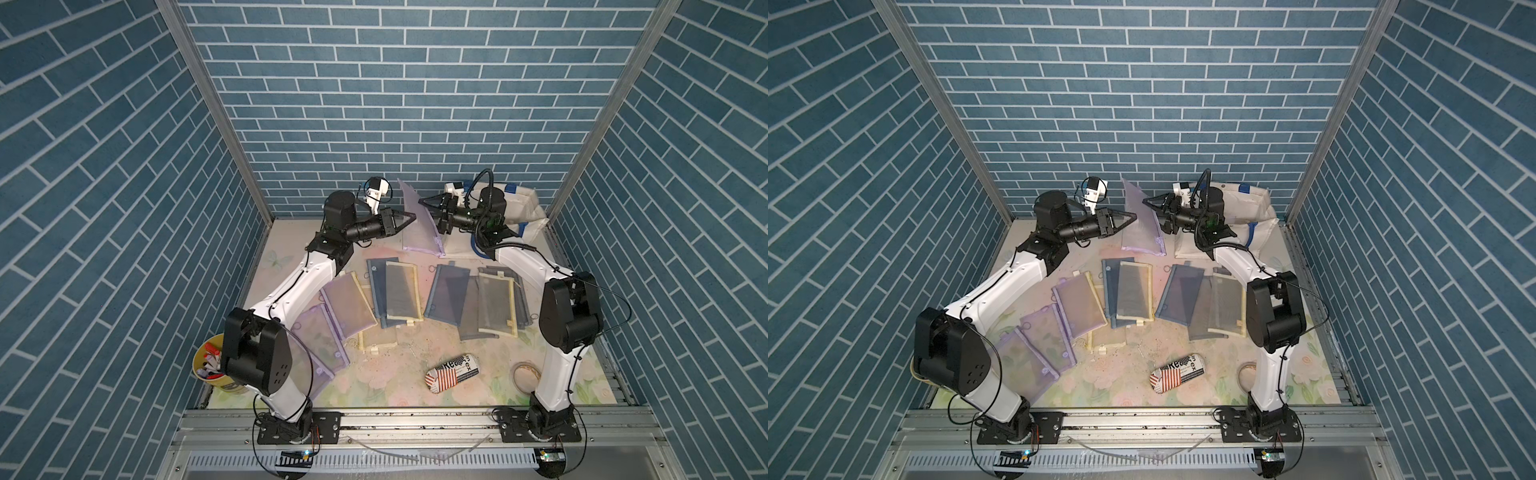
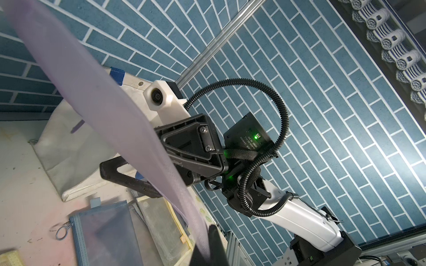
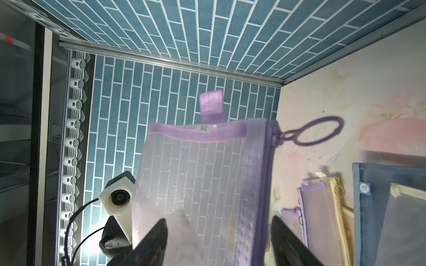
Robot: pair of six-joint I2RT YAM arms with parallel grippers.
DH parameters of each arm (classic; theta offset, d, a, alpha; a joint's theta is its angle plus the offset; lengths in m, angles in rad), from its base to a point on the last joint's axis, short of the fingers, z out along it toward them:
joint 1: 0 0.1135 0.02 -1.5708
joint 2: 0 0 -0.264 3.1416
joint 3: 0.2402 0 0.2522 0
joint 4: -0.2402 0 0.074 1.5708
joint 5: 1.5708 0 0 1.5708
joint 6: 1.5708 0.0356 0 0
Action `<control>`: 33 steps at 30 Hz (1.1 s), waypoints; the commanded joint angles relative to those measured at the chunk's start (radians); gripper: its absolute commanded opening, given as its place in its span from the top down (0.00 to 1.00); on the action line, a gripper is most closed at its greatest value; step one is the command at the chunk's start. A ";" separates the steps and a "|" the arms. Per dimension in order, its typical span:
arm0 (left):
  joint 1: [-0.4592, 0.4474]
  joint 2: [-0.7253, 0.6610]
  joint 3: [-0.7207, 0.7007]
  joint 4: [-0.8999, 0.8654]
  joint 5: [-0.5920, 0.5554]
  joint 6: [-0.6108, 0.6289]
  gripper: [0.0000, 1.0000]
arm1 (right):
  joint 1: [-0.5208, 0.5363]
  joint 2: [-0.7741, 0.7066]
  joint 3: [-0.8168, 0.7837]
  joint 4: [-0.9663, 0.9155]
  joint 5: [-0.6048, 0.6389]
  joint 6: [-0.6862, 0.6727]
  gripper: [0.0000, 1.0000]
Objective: Put the pencil pouch into the canvas bag
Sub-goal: Pick up the pencil pouch, then place the pencil pouch in the canvas bag.
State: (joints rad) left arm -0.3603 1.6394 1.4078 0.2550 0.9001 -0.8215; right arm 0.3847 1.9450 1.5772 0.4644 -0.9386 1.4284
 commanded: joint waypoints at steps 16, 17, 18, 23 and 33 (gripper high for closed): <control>0.057 0.010 -0.028 -0.046 -0.086 0.052 0.74 | -0.024 -0.038 0.044 -0.095 0.006 -0.067 1.00; 0.057 0.007 -0.027 -0.063 -0.102 0.061 0.59 | -0.027 -0.058 0.056 -0.181 0.025 -0.131 1.00; 0.057 0.003 -0.026 -0.088 -0.121 0.075 0.47 | -0.032 -0.081 0.075 -0.287 0.058 -0.206 1.00; 0.057 -0.030 -0.028 -0.266 -0.268 0.174 0.01 | -0.065 -0.140 0.196 -0.554 0.185 -0.379 1.00; 0.016 -0.064 -0.026 -0.584 -0.504 0.422 0.01 | -0.117 -0.110 0.569 -1.012 0.820 -0.471 1.00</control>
State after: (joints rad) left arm -0.3225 1.6123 1.3811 -0.2024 0.4953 -0.5198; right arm 0.2741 1.8526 2.0850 -0.3683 -0.4145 0.9779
